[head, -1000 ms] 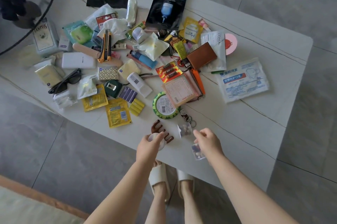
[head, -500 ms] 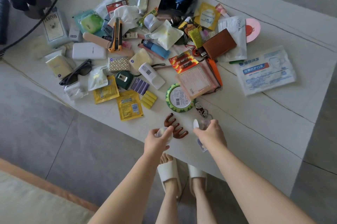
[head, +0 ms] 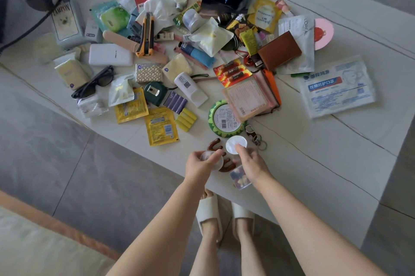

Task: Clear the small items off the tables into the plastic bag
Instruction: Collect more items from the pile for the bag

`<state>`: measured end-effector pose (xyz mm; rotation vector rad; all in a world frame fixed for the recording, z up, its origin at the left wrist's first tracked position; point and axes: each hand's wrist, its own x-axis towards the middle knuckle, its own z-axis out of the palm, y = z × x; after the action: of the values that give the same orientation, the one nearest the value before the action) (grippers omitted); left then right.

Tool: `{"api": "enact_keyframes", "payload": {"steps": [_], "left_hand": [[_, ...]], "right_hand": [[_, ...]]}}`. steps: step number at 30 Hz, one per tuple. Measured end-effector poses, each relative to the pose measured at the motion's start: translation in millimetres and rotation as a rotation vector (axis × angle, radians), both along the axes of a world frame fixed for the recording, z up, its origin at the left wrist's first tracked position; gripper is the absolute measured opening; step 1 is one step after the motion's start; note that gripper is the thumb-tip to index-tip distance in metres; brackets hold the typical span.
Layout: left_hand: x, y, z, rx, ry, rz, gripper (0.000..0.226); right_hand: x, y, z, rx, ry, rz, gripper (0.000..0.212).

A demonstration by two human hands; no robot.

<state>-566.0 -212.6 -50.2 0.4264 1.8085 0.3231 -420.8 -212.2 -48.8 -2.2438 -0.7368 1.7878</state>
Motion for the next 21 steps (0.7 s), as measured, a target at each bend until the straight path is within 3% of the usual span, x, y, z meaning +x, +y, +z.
{"api": "enact_keyframes", "payload": {"steps": [7, 11, 21], "left_hand": [[3.5, 5.2, 0.4, -0.069, -0.198, 0.088, 0.068], [0.8, 9.8, 14.1, -0.064, -0.266, 0.054, 0.061], [-24.7, 17.5, 142.4, 0.031, -0.442, 0.313, 0.05]], "right_hand": [[-0.4, -2.8, -2.1, -0.025, 0.057, -0.094, 0.04], [4.1, -0.1, 11.7, -0.048, 0.119, -0.108, 0.045], [-11.3, 23.1, 131.4, 0.028, 0.265, 0.006, 0.037]]}}
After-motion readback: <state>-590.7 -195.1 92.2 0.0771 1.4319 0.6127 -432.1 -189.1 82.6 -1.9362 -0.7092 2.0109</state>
